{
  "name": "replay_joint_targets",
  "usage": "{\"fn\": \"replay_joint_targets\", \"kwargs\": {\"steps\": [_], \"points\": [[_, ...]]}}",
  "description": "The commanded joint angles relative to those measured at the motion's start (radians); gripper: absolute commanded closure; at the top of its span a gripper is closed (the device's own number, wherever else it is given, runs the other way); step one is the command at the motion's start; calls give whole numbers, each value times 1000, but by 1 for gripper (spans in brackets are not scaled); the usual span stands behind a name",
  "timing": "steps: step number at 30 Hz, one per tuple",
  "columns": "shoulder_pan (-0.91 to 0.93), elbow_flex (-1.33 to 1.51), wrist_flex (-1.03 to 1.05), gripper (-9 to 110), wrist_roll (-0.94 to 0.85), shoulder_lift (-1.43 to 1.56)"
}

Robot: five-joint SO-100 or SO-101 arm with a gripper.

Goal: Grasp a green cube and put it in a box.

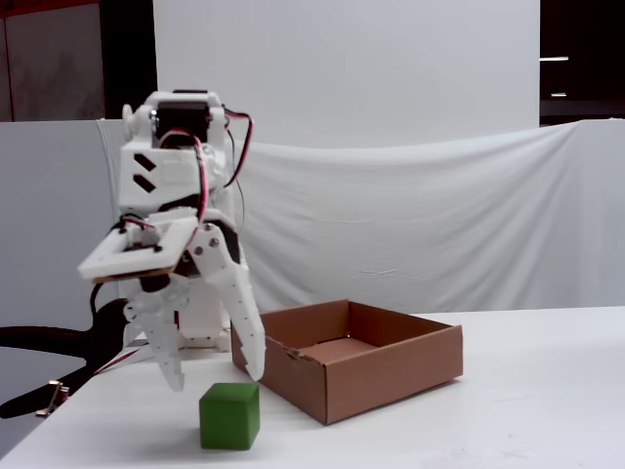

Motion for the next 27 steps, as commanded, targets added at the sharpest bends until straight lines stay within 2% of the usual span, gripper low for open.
{"fn": "replay_joint_targets", "kwargs": {"steps": [1,19,27], "points": [[-15,-32,-5,74,6,8],[-38,-54,117,74,8,-126],[-46,-117,75,74,46,-158]]}}
